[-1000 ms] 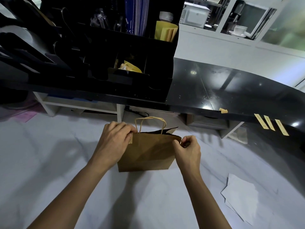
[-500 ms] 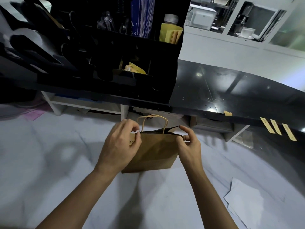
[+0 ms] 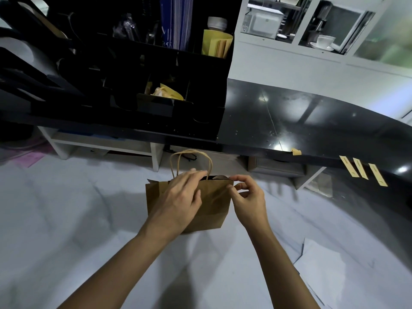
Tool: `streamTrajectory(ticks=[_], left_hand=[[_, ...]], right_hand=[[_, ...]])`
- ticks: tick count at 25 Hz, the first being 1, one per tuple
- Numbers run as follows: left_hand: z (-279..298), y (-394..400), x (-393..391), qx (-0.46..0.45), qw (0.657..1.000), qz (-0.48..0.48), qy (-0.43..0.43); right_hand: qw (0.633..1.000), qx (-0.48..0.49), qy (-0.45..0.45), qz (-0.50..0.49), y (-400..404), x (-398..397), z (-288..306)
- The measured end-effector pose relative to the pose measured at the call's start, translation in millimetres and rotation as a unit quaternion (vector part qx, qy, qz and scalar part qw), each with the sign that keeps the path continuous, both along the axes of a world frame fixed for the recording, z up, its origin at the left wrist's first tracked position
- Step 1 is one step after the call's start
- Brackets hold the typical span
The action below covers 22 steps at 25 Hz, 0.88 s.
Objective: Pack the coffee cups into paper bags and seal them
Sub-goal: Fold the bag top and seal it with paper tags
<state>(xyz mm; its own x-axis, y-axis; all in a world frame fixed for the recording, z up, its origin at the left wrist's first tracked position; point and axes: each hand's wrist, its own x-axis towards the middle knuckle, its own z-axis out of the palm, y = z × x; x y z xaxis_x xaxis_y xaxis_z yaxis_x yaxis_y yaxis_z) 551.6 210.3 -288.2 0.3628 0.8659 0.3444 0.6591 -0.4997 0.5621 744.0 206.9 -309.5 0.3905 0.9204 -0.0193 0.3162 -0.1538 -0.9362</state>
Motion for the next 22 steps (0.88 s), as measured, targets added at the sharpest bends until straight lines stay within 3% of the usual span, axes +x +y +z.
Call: streamTrajectory(ticks=[19,22], left_hand=[[-21,32,36,-0.045,0.995,0.082,-0.037],[-24,31,36,-0.043,0.994,0.087,-0.051]], right_hand=[[0.996,0.006,-0.013,0.088,10,29,0],[0.999,-0.001,0.022,0.048,13,36,0]])
